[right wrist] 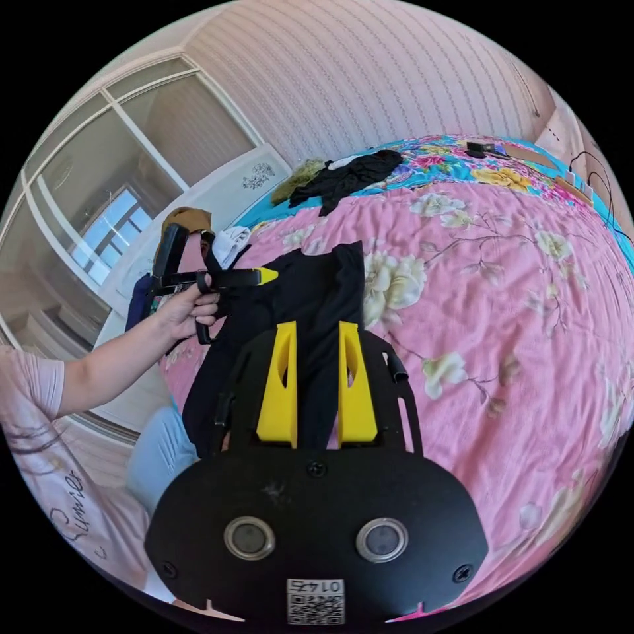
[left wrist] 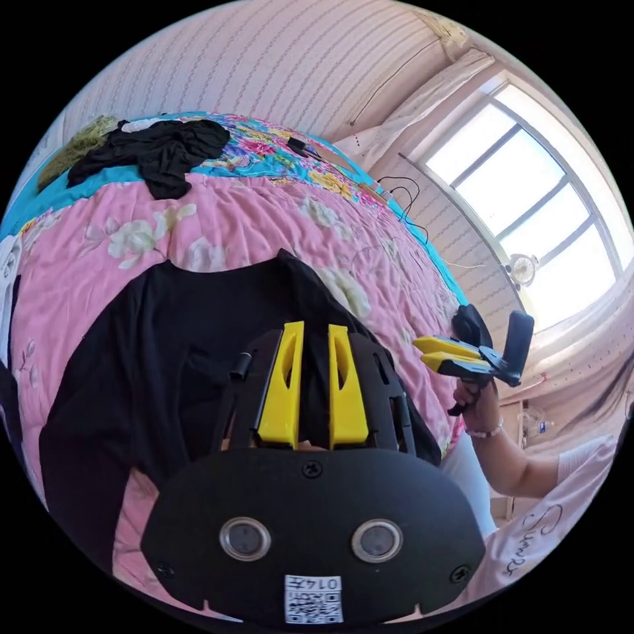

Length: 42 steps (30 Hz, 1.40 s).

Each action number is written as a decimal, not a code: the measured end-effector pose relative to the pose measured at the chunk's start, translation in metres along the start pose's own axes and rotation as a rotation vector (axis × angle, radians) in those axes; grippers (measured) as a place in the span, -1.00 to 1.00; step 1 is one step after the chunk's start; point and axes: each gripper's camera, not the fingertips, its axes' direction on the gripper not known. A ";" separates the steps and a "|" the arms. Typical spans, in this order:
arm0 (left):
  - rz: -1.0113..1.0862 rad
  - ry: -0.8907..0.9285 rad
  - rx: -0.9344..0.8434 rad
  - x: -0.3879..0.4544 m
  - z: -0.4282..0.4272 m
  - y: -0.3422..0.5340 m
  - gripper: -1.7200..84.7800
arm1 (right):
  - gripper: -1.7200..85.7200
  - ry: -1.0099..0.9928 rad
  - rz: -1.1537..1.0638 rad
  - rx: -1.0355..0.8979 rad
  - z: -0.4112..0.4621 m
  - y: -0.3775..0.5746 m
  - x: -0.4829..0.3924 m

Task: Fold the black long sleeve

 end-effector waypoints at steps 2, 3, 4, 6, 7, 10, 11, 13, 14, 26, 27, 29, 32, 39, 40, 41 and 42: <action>-0.020 -0.013 -0.012 -0.006 0.015 -0.018 -0.81 | -0.78 0.032 0.023 -0.033 0.023 -0.008 0.018; -0.049 0.000 -0.019 -0.009 0.024 -0.026 -0.81 | -0.79 0.023 0.040 -0.071 0.040 -0.013 0.031; -0.063 0.015 -0.022 -0.009 0.032 -0.033 -0.82 | -0.81 -0.005 0.066 -0.108 0.055 -0.016 0.045; -0.040 0.002 -0.058 -0.007 0.046 -0.039 -0.87 | -0.87 -0.046 0.075 -0.097 0.067 -0.014 0.061; -0.027 -0.042 -0.074 -0.005 0.053 -0.042 -0.92 | -0.90 -0.068 0.070 -0.080 0.072 -0.010 0.069; -0.017 -0.050 -0.065 -0.007 0.065 -0.044 -0.97 | -0.95 0.011 0.074 -0.103 0.090 0.001 0.084; -0.029 -0.042 -0.070 -0.008 0.067 -0.045 -0.97 | -0.95 0.032 0.076 -0.114 0.095 0.004 0.087; -0.046 -0.052 -0.085 -0.008 0.073 -0.041 -0.97 | -0.96 0.037 0.077 -0.114 0.111 0.016 0.095; -0.039 -0.057 -0.081 -0.007 0.072 -0.038 -0.96 | -0.96 0.037 0.077 -0.110 0.113 0.018 0.096; 0.508 -0.145 0.413 0.060 -0.123 0.146 -0.83 | -0.96 -0.052 -0.037 0.019 0.072 0.097 0.031; 0.490 -0.138 0.467 0.062 -0.146 0.173 -0.84 | -0.96 -0.058 -0.055 0.008 0.073 0.111 0.016; 0.425 -0.107 0.547 0.058 -0.178 0.214 -0.84 | -0.96 -0.084 -0.084 -0.023 0.081 0.131 -0.008; 0.276 -0.007 0.669 0.041 -0.224 0.276 -0.86 | -0.95 -0.108 -0.134 -0.096 0.113 0.158 -0.052; 0.301 0.006 0.934 0.029 -0.308 0.396 -0.93 | -0.93 -0.187 -0.320 -0.218 0.199 0.192 -0.185; 0.300 -0.010 0.962 0.026 -0.318 0.412 -0.93 | -0.93 -0.189 -0.370 -0.238 0.213 0.197 -0.210; 0.295 -0.013 0.978 0.024 -0.323 0.421 -0.92 | -0.93 -0.192 -0.393 -0.254 0.221 0.199 -0.223; 0.281 -0.014 1.010 0.018 -0.332 0.437 -0.92 | -0.93 -0.198 -0.434 -0.284 0.238 0.204 -0.246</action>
